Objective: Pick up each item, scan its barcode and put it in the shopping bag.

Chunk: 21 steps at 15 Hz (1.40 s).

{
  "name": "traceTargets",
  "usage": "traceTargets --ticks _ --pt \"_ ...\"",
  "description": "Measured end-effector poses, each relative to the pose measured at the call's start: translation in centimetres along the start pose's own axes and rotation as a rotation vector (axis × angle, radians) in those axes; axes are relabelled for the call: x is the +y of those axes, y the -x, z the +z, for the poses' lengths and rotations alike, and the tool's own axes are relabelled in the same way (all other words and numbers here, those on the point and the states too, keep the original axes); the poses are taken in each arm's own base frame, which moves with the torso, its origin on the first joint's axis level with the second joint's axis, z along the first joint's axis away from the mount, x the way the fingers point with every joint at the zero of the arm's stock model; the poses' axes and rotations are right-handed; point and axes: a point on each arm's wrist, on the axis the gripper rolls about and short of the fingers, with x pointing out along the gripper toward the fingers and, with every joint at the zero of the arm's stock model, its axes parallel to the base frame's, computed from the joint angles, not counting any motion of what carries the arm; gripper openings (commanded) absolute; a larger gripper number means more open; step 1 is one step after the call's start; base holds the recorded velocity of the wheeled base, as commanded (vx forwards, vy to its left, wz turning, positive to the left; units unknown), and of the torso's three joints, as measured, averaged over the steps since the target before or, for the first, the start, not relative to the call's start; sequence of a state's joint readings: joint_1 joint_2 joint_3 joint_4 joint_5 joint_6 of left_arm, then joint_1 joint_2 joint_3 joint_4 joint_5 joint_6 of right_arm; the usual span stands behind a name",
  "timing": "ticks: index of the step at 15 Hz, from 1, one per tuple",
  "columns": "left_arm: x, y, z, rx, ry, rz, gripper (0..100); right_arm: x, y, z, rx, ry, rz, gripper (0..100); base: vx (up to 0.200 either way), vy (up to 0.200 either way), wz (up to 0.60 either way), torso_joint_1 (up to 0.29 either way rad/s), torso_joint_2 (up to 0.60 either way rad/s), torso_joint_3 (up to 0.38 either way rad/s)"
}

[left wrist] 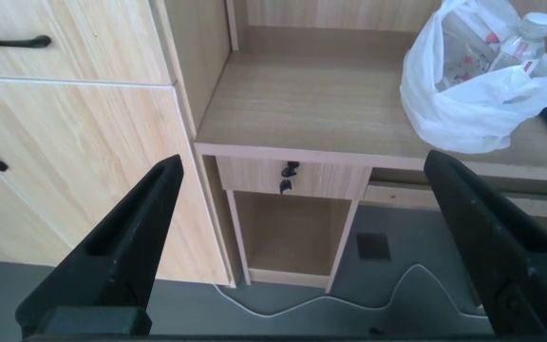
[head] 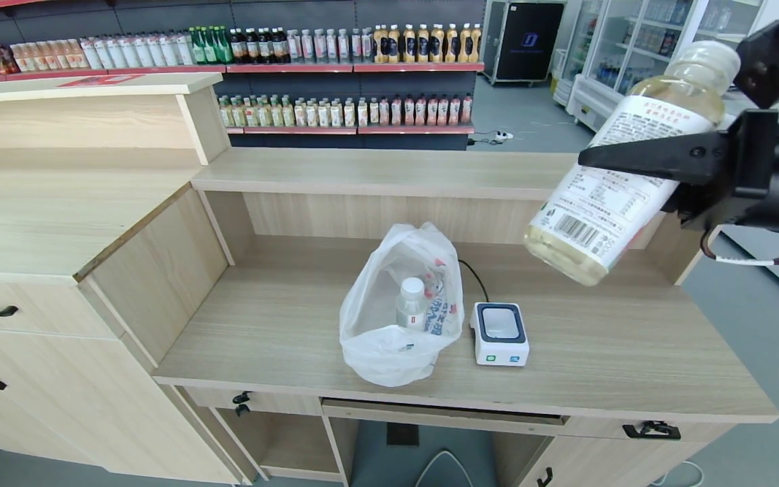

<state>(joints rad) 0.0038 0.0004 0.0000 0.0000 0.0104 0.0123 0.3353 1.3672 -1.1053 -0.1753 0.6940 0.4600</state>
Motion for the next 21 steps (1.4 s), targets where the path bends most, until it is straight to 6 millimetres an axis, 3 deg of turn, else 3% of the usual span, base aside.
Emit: traceTargets --ticks 5,8,11,16,21 --pt "0.0 0.0 0.0 0.0 0.0 0.0 100 4.5 2.6 -2.0 0.126 -0.038 0.109 0 0.0 0.0 0.0 0.0 0.0 0.0" --pt "0.0 0.0 0.0 0.0 0.0 0.0 100 6.1 3.5 -0.8 0.097 0.008 0.181 0 0.0 0.0 0.0 0.0 0.0 0.0" --pt "0.0 0.0 0.0 0.0 0.0 0.0 100 7.0 3.1 0.5 0.078 0.041 0.226 0 0.0 0.0 0.0 0.0 0.0 0.0" --pt "0.0 0.0 0.0 0.0 0.0 0.0 100 8.5 1.9 0.0 0.121 0.068 0.324 0 0.0 0.0 0.0 0.0 0.0 0.0" --pt "0.0 0.0 0.0 0.0 0.0 0.0 100 8.5 1.5 -0.4 0.144 0.059 0.317 0 0.0 0.0 0.0 0.0 0.0 0.0"
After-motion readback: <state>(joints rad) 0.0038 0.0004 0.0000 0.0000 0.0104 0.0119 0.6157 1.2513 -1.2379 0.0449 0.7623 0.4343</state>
